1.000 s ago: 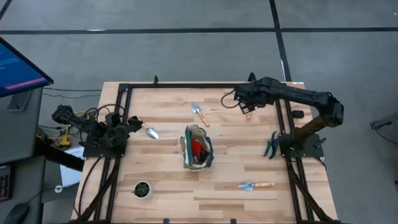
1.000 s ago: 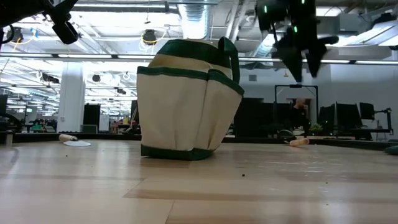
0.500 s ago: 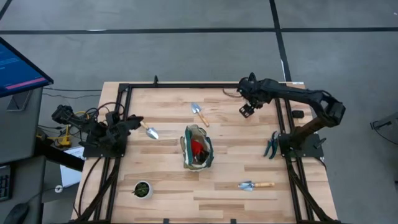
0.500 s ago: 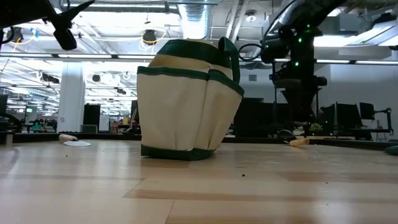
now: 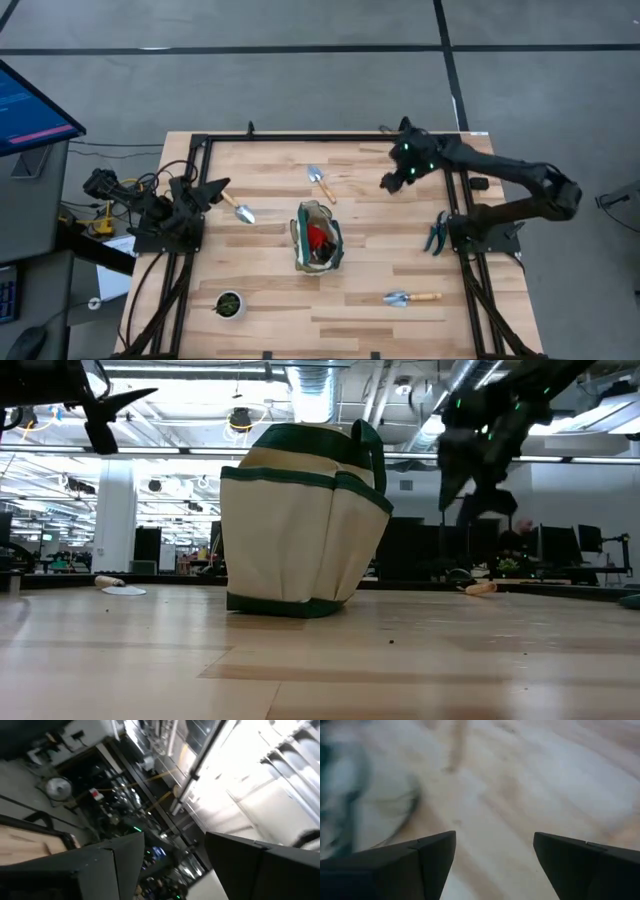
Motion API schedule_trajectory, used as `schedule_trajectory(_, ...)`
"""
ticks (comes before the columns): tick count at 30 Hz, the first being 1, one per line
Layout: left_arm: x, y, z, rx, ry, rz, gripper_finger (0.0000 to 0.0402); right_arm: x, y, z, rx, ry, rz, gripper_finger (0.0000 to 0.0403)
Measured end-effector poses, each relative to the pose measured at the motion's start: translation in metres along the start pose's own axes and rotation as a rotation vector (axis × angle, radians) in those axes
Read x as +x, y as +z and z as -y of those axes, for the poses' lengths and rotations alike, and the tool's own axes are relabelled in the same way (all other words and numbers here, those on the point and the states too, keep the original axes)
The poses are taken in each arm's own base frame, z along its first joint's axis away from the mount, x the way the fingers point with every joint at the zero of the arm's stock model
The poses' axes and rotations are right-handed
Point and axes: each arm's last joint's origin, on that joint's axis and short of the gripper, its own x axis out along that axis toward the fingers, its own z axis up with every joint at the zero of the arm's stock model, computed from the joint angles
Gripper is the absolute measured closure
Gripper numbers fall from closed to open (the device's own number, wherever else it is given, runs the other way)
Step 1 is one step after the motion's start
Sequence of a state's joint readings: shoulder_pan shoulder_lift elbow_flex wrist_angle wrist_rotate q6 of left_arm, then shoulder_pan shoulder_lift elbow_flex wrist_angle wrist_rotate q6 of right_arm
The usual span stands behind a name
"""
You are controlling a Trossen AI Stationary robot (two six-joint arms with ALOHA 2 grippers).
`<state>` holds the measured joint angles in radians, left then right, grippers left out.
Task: Pick & Place Garden tools in Gardening bag
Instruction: Adjust the green bag
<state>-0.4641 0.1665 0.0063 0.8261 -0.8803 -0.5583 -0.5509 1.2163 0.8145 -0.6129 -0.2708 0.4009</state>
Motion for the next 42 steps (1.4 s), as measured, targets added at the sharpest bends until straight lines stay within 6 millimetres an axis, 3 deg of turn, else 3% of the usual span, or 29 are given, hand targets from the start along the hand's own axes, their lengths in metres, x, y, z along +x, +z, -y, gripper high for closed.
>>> schedule_trajectory(6, 0.0, 0.001, -0.001, -0.002, 0.032, 0.021, 0.0202, 0.01, -0.026, -0.053, -0.218, 0.041, 0.05, 0.0143)
schedule_trajectory(14, 0.0, 0.002, -0.002, -0.005, 0.065, 0.044, 0.0202, 0.055, -0.04, -0.107, -0.389, 0.179, 0.081, 0.0143)
schedule_trajectory(29, 0.001, -0.001, -0.002, 0.002, 0.063, 0.031, 0.0202, 0.105, -0.021, -0.165, -0.468, 0.141, 0.057, 0.0143)
schedule_trajectory(35, 0.002, -0.004, -0.002, 0.001, 0.061, 0.013, 0.0202, 0.102, -0.016, -0.173, -0.464, 0.125, 0.04, 0.0143)
schedule_trajectory(42, 0.003, -0.008, -0.003, 0.02, 0.073, 0.001, 0.0202, 0.071, -0.009, -0.17, -0.493, 0.114, 0.046, 0.0143)
